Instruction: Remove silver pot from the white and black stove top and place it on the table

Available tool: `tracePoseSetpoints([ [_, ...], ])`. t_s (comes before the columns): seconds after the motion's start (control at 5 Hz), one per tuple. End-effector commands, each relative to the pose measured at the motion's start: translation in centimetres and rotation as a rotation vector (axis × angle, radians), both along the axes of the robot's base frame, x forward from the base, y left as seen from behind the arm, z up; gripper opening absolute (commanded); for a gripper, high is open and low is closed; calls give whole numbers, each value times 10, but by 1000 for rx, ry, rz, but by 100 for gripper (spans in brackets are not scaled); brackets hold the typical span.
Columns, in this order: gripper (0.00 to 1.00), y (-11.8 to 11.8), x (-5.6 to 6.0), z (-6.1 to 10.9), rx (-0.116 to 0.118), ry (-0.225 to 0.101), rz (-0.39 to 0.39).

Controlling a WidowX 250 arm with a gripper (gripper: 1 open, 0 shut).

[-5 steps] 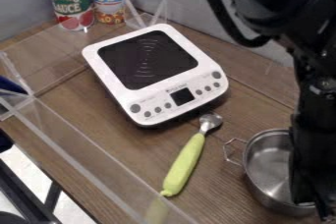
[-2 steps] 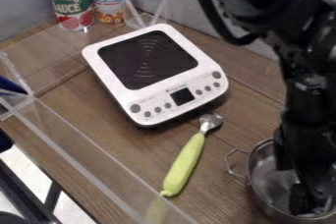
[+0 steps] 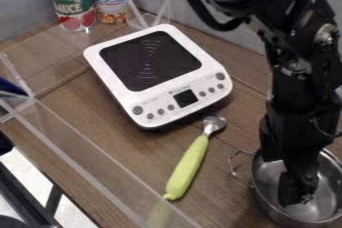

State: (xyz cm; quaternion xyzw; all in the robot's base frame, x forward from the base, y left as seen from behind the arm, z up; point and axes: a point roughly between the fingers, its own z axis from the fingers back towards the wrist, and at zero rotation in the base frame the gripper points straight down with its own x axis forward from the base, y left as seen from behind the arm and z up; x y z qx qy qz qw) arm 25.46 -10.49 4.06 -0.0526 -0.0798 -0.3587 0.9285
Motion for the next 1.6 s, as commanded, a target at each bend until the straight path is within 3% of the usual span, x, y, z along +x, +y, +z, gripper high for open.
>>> tracePoseSetpoints([
  [0.0, 100, 10, 13, 19, -18, -60, -35],
  [0.2, 100, 19, 17, 28, -7, -64, -81],
  [0.4, 100, 15, 10, 29, -4, -65, -122],
  [0.8, 100, 5, -5, 28, -17, -68, -189],
  [1.2, 100, -13, -9, 24, -38, -70, -271],
  [1.4, 100, -13, -7, 17, -40, -70, -225],
])
